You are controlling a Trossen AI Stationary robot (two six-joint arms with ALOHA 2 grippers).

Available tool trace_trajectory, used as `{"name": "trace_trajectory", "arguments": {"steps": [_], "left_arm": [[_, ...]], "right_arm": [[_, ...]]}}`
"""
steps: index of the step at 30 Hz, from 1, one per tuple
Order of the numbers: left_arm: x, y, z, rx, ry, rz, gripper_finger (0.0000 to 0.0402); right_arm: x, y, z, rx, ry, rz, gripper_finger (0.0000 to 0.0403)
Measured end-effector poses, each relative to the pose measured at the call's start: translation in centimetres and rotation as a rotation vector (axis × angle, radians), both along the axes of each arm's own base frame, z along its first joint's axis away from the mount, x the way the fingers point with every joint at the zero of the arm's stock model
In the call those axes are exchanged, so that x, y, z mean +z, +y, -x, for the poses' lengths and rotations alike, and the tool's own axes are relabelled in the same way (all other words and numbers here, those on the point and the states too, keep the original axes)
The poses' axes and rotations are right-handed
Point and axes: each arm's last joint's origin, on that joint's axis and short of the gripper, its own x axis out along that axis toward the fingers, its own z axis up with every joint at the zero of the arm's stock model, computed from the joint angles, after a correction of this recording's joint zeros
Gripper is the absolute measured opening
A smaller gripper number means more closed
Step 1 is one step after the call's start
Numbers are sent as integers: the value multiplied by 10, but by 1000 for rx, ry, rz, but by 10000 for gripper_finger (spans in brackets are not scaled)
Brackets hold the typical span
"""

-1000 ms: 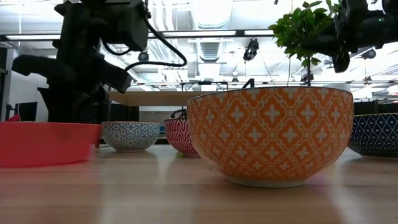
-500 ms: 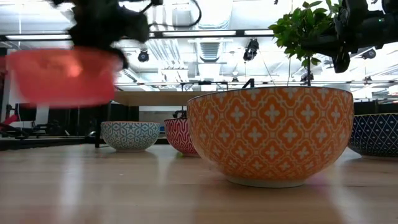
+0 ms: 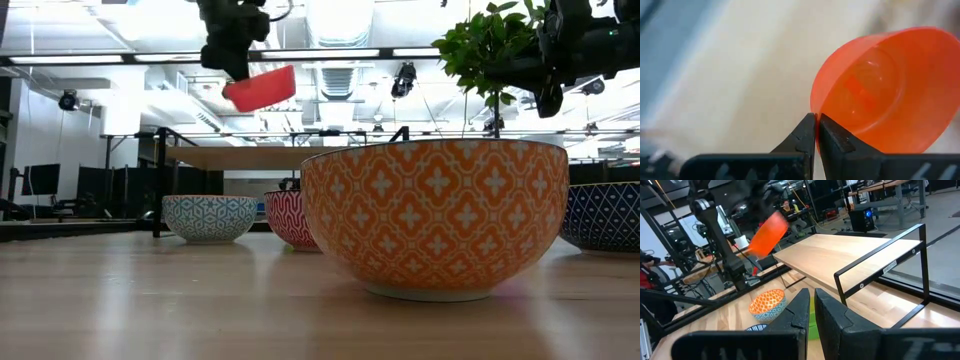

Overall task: Place and stack bowls onto a shelf
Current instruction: Put the transparent orange bowl on the shelf

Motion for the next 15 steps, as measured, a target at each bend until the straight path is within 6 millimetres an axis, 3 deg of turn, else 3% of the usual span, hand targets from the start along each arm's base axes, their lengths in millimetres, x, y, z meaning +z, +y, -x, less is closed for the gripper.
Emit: {"name": "trace_trajectory", "arguments": {"steps": [3, 7, 15], "left_arm": [[8, 35, 15, 118, -16, -2, 0], [3, 70, 30, 202, -5, 124, 0], [-27, 104, 33, 272, 155, 273, 0]], "right_arm": [[0, 0, 0, 0, 0, 0, 18], [0, 0, 0, -1, -3, -7, 18], [0, 0, 0, -1, -3, -7, 18]]}}
